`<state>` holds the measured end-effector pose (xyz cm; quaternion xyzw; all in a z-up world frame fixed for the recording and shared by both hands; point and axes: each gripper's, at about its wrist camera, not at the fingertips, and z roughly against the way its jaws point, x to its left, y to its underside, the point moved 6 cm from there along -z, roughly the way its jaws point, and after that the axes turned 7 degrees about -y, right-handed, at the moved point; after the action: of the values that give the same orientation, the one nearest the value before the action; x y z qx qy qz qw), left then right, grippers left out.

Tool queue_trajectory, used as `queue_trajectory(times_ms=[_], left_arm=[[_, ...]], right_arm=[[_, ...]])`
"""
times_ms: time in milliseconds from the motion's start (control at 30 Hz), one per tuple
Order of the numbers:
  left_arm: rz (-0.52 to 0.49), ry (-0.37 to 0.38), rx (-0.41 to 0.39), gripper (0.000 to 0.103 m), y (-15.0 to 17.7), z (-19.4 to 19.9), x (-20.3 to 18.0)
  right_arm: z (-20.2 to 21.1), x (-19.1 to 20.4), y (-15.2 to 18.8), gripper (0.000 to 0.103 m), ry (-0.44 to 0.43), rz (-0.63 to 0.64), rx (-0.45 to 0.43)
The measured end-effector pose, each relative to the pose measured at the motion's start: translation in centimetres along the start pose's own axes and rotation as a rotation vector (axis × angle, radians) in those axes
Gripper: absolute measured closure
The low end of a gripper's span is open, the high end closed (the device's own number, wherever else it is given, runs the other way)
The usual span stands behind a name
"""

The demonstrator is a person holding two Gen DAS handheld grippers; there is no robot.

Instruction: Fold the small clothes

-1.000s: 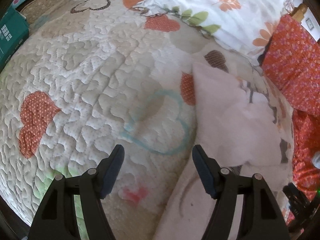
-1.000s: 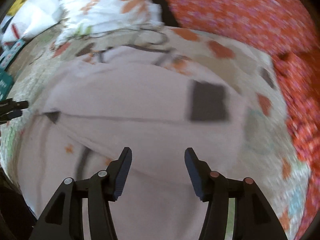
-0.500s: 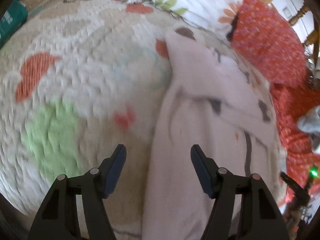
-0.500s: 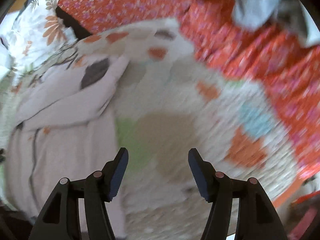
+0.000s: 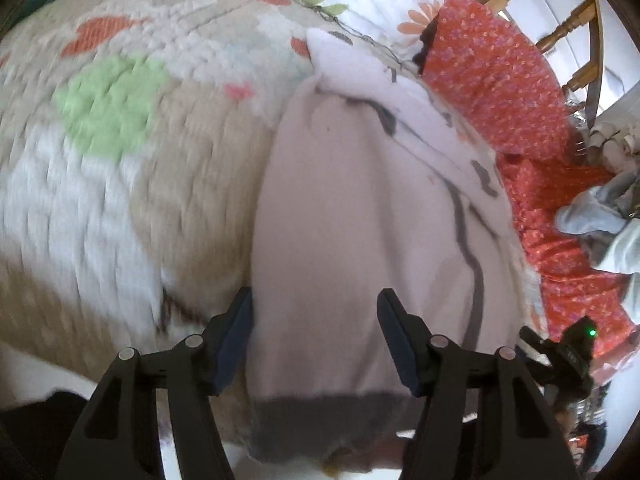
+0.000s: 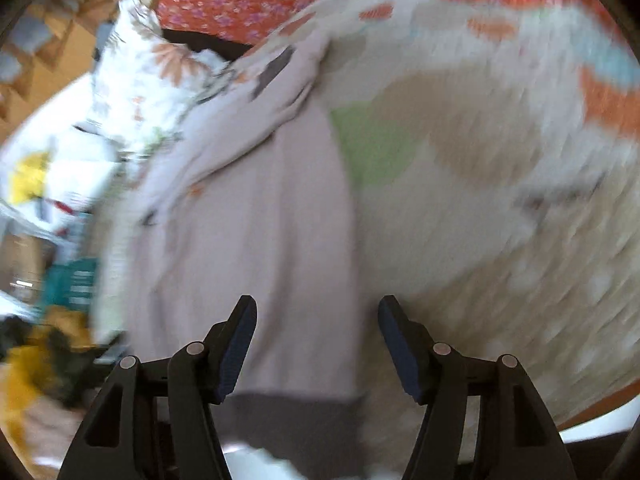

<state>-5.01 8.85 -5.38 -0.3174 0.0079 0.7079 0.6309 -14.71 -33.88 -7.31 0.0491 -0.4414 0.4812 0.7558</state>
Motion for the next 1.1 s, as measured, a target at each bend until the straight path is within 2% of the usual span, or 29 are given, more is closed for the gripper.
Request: queue_trajectory(times_ms=[167,233,300,467,633,700,733,767,800,867,900,1000,1100], left_arm=[[0.104,0.076,0.078,0.054,3.8,-0.4,1.1],[0.127,0.081,0.096,0.060,4.9,-0.6,1.2],[0.130,0.075,0.110,0.063,5.6,-0.8,1.1],[0.105,0.066,0.139,0.063,7.0,-1.2,0.5],[0.078,0.041,0.142,0.059,7.7,-1.6,0.0],[0.072,0.031,0.140,0.059,7.7,-1.5,-0.1],[0.069,0.020,0.138,0.075,7.6,-1.5,-0.1],[0.059,-0.004,0.137,0.089,7.5,-1.5,-0.2],[0.049,-0.001,0.137,0.095,7.2,-1.3,-0.4],[0.063,0.004,0.108,0.095,6.4,-0.2,-0.3],[0.066,0.012,0.071,0.095,5.7,1.1,-0.3],[0.087,0.063,0.015,0.095,4.9,4.6,-0.1],[0.082,0.089,-0.005,0.095,5.7,7.3,0.5]], right_arm=[[0.2,0.7,2.7,0.034,-0.113,-0.048,0.005],[-0.1,0.6,3.6,0.034,-0.198,-0.097,0.033],[-0.5,0.4,4.8,0.034,-0.237,-0.130,0.050],[-0.9,1.2,6.0,0.034,-0.257,-0.111,0.081],[-1.1,2.0,6.8,0.037,-0.196,-0.054,0.079],[-1.1,2.0,7.0,0.045,-0.157,-0.031,0.073],[-1.1,2.0,7.1,0.049,-0.135,-0.020,0.068],[-1.1,2.2,7.3,0.060,-0.091,-0.003,0.060],[-1.1,2.0,7.4,0.076,-0.053,0.010,0.054],[-1.1,1.9,7.4,0.094,0.050,0.046,0.047],[-0.9,1.9,7.3,0.098,0.050,0.046,0.046],[0.3,2.4,7.0,0.098,0.000,0.026,0.022],[1.8,3.3,7.8,0.098,-0.064,0.004,0.024]])
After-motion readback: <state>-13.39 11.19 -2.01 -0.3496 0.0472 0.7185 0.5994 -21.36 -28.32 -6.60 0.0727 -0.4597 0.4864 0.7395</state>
